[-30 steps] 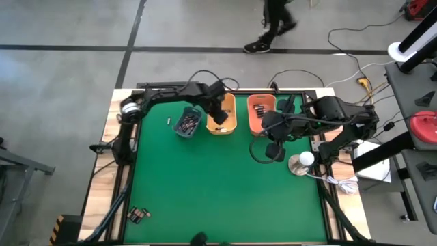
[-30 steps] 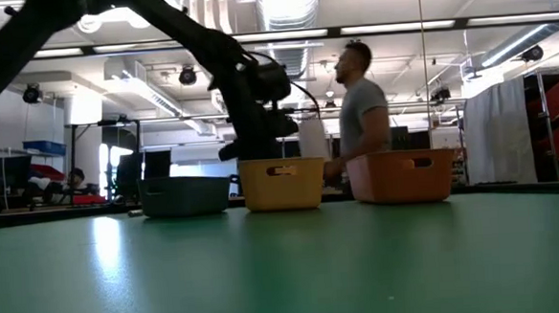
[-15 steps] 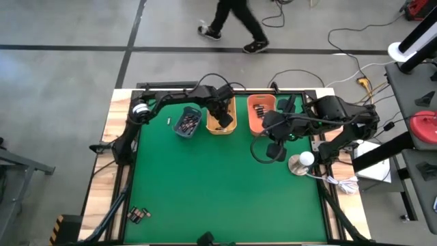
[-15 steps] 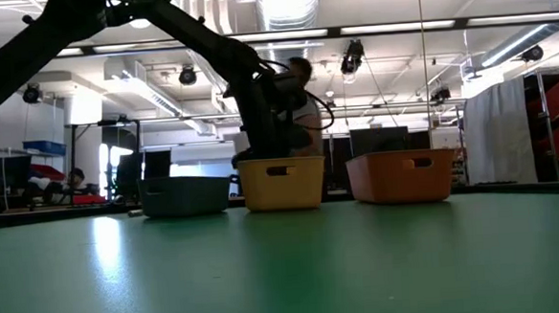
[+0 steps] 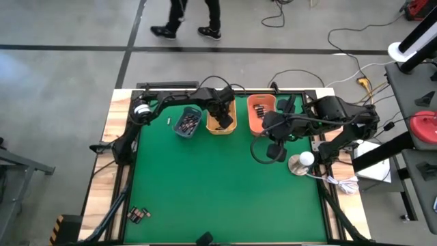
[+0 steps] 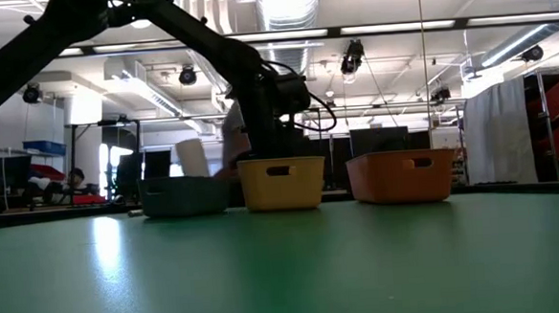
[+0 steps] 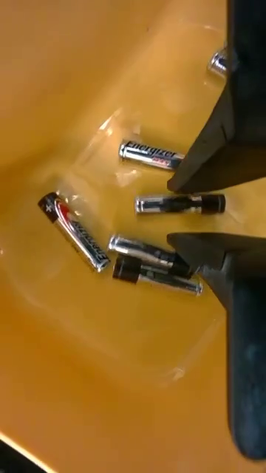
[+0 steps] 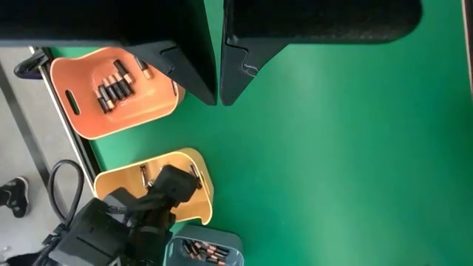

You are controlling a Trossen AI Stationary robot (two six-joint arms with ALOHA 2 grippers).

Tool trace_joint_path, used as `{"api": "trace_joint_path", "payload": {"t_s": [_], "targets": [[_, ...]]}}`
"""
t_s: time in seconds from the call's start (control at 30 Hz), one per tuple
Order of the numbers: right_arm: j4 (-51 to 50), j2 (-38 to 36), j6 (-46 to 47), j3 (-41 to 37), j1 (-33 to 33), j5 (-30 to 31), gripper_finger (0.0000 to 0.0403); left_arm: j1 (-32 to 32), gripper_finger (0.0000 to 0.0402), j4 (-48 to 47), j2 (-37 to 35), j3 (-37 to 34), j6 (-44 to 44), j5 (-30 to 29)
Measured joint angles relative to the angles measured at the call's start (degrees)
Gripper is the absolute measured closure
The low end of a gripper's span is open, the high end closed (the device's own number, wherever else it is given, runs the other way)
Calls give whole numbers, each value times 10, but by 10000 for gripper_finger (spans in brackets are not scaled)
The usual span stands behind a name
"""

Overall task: Sort batteries
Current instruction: Put the silver battery into the yellow bin

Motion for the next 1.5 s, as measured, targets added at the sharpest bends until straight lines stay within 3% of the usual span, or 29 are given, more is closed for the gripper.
{"api": "trace_joint_path", "payload": {"t_s": [0.23, 0.37, 0.5, 0.67, 0.9, 1.2, 1.5], "targets": [[1, 0, -30, 0, 0, 1, 390, 0, 240, -39, -44, 23, 5, -28], [3, 0, -38, 0, 0, 2, 390, -8, 204, -99, -123, 45, 18, -36], [3, 0, -23, 0, 0, 2, 390, -21, 185, -148, -229, 25, 28, -75], [3, -2, -8, 0, 0, 2, 390, -7, 183, -157, -363, -86, -1, -123], [3, -2, -11, -1, 0, 2, 390, 64, 186, -104, -491, -308, -95, -125], [4, -3, 1, -1, 0, 2, 390, 152, 187, -53, -501, -461, -224, -120], [3, -3, -3, -1, 0, 2, 390, 177, 187, 1, -457, -520, -296, -105]]}}
